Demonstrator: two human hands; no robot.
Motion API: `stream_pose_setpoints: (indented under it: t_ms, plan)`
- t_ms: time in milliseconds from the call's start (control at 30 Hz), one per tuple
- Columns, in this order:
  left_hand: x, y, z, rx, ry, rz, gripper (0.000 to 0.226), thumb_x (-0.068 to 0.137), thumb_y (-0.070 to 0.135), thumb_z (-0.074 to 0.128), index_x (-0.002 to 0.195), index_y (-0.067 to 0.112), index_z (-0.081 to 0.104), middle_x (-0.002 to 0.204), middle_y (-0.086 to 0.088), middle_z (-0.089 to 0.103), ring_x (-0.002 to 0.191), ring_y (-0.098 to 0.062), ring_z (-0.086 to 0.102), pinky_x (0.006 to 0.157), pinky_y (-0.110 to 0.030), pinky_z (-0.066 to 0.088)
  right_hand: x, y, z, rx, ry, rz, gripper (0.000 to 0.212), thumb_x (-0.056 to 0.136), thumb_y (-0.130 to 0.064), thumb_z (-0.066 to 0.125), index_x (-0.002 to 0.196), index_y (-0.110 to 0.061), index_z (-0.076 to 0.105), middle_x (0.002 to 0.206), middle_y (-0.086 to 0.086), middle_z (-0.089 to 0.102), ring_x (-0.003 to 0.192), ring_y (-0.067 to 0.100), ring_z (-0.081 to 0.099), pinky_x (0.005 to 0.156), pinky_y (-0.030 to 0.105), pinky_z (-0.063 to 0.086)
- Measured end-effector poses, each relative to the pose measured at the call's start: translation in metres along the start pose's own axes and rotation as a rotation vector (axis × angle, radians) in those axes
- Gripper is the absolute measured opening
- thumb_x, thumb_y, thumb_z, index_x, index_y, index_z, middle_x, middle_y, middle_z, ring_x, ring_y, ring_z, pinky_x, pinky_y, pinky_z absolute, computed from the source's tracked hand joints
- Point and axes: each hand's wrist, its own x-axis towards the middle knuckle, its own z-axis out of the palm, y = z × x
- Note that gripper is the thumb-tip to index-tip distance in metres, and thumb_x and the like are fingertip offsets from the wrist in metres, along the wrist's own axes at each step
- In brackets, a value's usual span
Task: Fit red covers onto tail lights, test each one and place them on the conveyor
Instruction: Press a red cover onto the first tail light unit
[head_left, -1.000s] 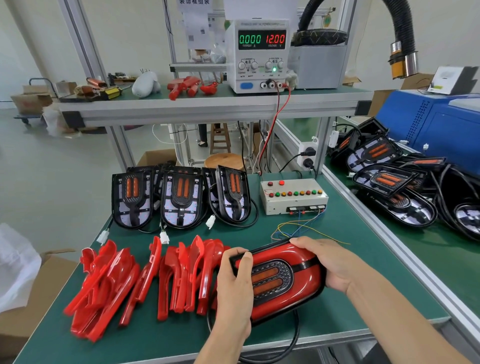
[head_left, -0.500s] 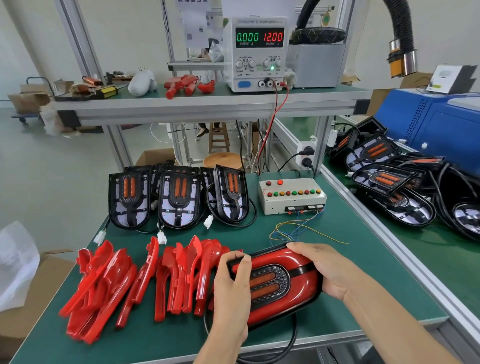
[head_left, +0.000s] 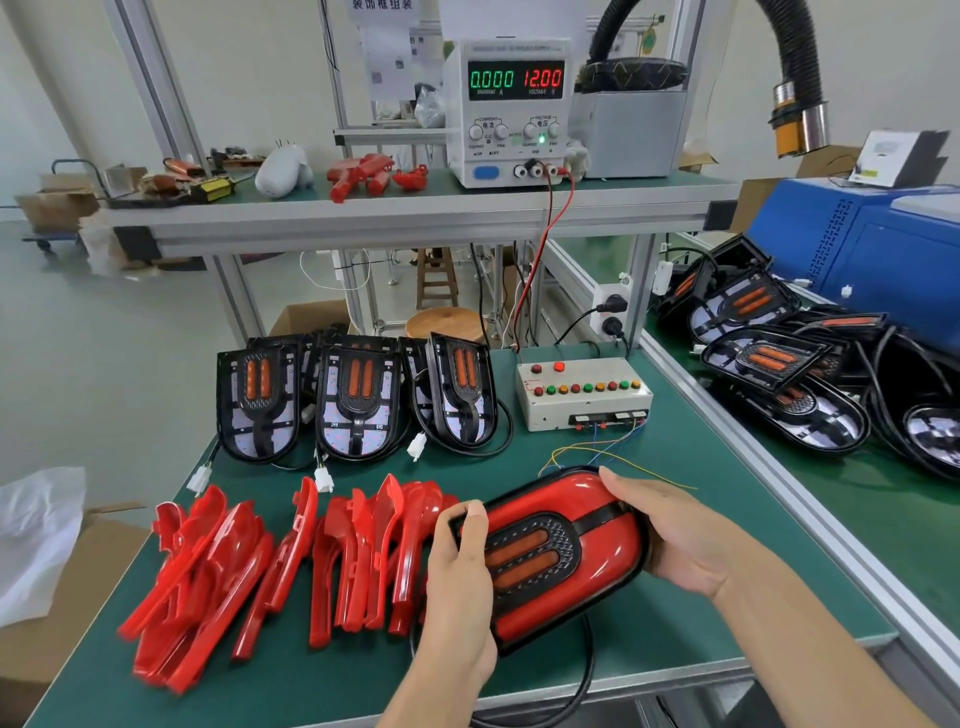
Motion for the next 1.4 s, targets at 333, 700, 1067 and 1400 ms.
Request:
stream_pose_setpoints:
  t_ms: [333, 700, 1067, 1400]
  plan:
    - [-0.003, 0.004, -0.002, -0.010, 0.003, 0.006, 0.019, 0.105, 0.042, 0.050, 0.100, 0.029, 0.063, 0.101, -0.015, 0.077, 0.086, -0.041, 0.077, 0.073, -0.062, 0.061, 0.006, 0.004, 0.000, 0.062, 0.018, 0.050, 0.048, 0.079, -0.028, 0.072, 0.116, 0.002, 0.073, 0.117, 0.029, 0.070, 0.092, 0.037, 0.072, 0.081, 0.048, 0.062]
    - [0.004, 0.017, -0.008, 0.129, -0.162, 0.047, 0.037, 0.082, 0.042, 0.066, 0.099, 0.010, 0.073, 0.101, -0.013, 0.075, 0.093, -0.029, 0.069, 0.092, -0.047, 0.052, 0.009, -0.010, -0.012, 0.035, 0.083, 0.039, 0.062, 0.070, -0.039, 0.080, 0.119, -0.002, 0.072, 0.117, 0.026, 0.071, 0.097, 0.038, 0.069, 0.092, 0.053, 0.058]
    - [0.027, 0.048, 0.020, 0.696, -0.442, -0.010, 0.056, 0.086, 0.068, 0.066, 0.113, 0.019, 0.068, 0.103, 0.000, 0.078, 0.096, -0.015, 0.075, 0.087, -0.033, 0.061, 0.017, -0.032, 0.018, -0.209, -0.086, 0.019, 0.053, 0.072, -0.044, 0.084, 0.107, -0.004, 0.077, 0.107, 0.021, 0.075, 0.087, 0.028, 0.075, 0.075, 0.035, 0.061]
    - [0.030, 0.028, 0.019, 0.420, -0.330, -0.016, 0.038, 0.098, 0.048, 0.063, 0.121, 0.019, 0.066, 0.104, -0.007, 0.079, 0.096, -0.025, 0.077, 0.080, -0.038, 0.062, 0.020, -0.029, 0.033, -0.221, 0.021, -0.049, 0.023, 0.086, -0.035, 0.078, 0.099, -0.016, 0.079, 0.100, 0.014, 0.078, 0.083, 0.024, 0.076, 0.067, 0.030, 0.060]
